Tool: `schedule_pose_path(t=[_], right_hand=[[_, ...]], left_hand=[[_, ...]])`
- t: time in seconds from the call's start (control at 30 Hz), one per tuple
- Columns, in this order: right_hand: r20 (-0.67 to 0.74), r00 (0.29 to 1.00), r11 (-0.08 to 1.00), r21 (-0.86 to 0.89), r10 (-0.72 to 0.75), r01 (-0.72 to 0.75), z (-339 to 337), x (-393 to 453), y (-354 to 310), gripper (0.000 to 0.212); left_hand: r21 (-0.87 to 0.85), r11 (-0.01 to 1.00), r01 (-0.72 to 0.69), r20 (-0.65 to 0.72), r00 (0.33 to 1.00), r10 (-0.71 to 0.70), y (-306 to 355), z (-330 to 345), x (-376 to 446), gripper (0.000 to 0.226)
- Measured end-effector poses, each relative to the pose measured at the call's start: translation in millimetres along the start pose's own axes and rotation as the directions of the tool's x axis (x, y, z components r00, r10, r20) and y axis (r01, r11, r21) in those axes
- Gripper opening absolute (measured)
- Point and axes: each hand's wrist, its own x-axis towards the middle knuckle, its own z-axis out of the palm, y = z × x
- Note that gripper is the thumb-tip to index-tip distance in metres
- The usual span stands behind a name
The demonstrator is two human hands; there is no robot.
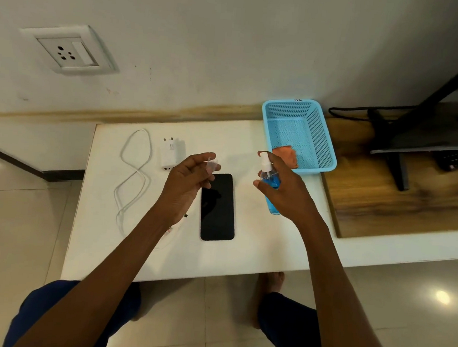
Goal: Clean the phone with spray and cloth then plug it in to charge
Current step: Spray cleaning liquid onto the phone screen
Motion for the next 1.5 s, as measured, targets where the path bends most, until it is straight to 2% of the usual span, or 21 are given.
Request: schedule_pose_path(t=[0.13, 0.23, 0.3, 0.43, 0.6, 0.77, 0.93, 1.03, 1.1, 1.23, 1.3, 1.4, 1.5], right_hand=[[0.013, 1.000, 0.999, -0.044, -0.015, 0.016, 0.0, -2.9, -0.6, 0.060], [-0.036, 0.999, 1.000, 0.005, -0.006, 0.007, -5.7, -2.6, -4.7, 0.063], [-0.061, 0.998, 1.000, -0.003, 0.003, -0.003, -8.2, -2.3, -7.4, 0.064], [-0.045, 0.998, 0.996, -0.077, 0.032, -0.035, -9.5, -2.9, -6.8, 0.064], [-0.043, 0.998, 0.993, -0.110, 0.046, -0.051, -10.2, -2.5, -4.4, 0.066], [-0.056, 0.997, 0.992, -0.117, 0.047, -0.053, -10.6, -0.2, -1.2, 0.065], [-0.061, 0.996, 0.987, -0.142, 0.061, -0.069, -7.8, 2.9, 2.0, 0.064], [-0.080, 0.995, 0.989, -0.131, 0.053, -0.064, -7.2, 3.3, 3.6, 0.063], [-0.091, 0.995, 0.994, -0.095, 0.040, -0.049, -7.2, 2.9, 4.3, 0.064], [-0.100, 0.994, 0.999, 0.018, 0.044, -0.043, -10.2, 3.2, 3.6, 0.068], [-0.104, 0.994, 0.998, 0.049, 0.044, -0.039, -11.4, 4.1, 1.1, 0.070], [-0.121, 0.993, 0.998, 0.059, -0.006, 0.013, -12.3, 3.6, -4.3, 0.076], [-0.137, 0.989, 0.995, 0.071, -0.057, 0.067, -12.2, 0.8, -8.3, 0.083]], left_hand=[[0.139, 0.990, -0.020, -0.006, 1.000, 0.021, -4.7, 9.5, 8.4, 0.025], [0.382, 0.923, -0.051, -0.030, 0.997, 0.068, -5.7, 17.8, 30.4, 0.029], [0.546, 0.833, -0.094, -0.024, 0.991, 0.128, -8.7, 21.6, 49.2, 0.024], [0.793, 0.569, -0.219, 0.074, 0.961, 0.267, -19.0, 26.3, 86.1, 0.017], [0.919, 0.343, -0.193, 0.096, 0.956, 0.279, -29.2, 23.6, 117.7, 0.018], [0.957, 0.195, -0.214, 0.158, 0.950, 0.269, -37.5, 18.8, 123.8, 0.018], [0.969, 0.162, -0.188, 0.144, 0.957, 0.250, -43.6, 15.6, 124.2, 0.019], [0.970, 0.173, -0.169, 0.132, 0.970, 0.205, -37.7, 18.3, 118.8, 0.038], [0.960, 0.225, -0.166, 0.115, 0.968, 0.224, -30.8, 18.1, 107.1, 0.046], [0.898, 0.424, -0.115, -0.010, 0.960, 0.280, -24.0, 11.6, 56.4, 0.040], [0.880, 0.470, -0.067, -0.064, 0.964, 0.259, -27.4, 8.9, 22.0, 0.041], [0.909, 0.415, 0.021, -0.119, 0.970, 0.211, -40.5, 8.5, -27.4, 0.055], [0.923, 0.366, 0.122, -0.190, 0.970, 0.154, -58.4, 17.0, -63.4, 0.085]])
